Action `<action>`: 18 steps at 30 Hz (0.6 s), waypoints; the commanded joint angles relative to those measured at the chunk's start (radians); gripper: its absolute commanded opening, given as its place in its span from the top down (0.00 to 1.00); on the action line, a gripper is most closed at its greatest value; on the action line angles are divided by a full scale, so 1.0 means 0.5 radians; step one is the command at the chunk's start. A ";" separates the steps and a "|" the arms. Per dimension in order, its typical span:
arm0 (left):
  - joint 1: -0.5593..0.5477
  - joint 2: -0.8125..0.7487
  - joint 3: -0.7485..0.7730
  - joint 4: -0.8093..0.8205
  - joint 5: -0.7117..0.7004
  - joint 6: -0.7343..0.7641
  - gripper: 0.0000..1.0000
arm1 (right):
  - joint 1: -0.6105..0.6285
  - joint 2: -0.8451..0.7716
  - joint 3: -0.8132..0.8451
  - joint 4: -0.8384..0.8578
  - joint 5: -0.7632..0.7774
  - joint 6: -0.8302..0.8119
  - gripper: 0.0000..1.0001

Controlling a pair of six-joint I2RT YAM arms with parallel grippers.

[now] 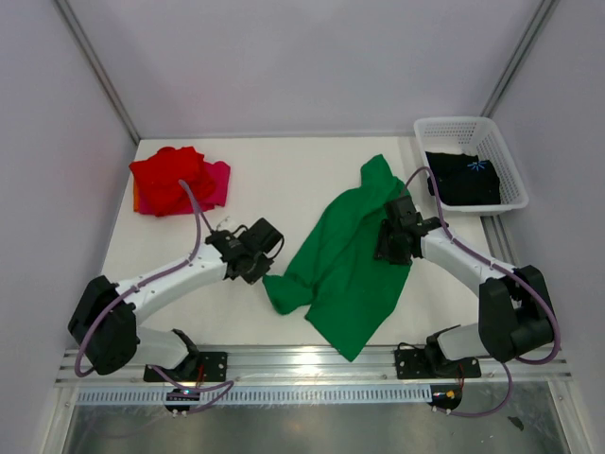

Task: Fold and stack the t-shirts
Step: Flatten out the tshirt

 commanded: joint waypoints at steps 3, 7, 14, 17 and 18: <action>-0.005 0.024 0.599 -0.711 -0.638 0.132 0.98 | 0.002 0.001 0.005 0.073 0.004 -0.041 0.50; -0.005 0.061 0.989 -1.137 -0.866 0.107 0.97 | -0.001 0.020 0.005 0.098 -0.029 -0.034 0.50; -0.002 0.082 1.357 -1.797 -1.218 -0.251 0.96 | -0.001 0.044 -0.004 0.129 -0.032 -0.050 0.50; -0.002 -0.007 1.416 -1.844 -1.341 -0.307 0.96 | 0.002 0.057 -0.007 0.141 -0.045 -0.050 0.50; -0.002 -0.037 1.410 -1.844 -1.363 -0.319 0.95 | -0.001 0.063 -0.007 0.144 -0.051 -0.050 0.50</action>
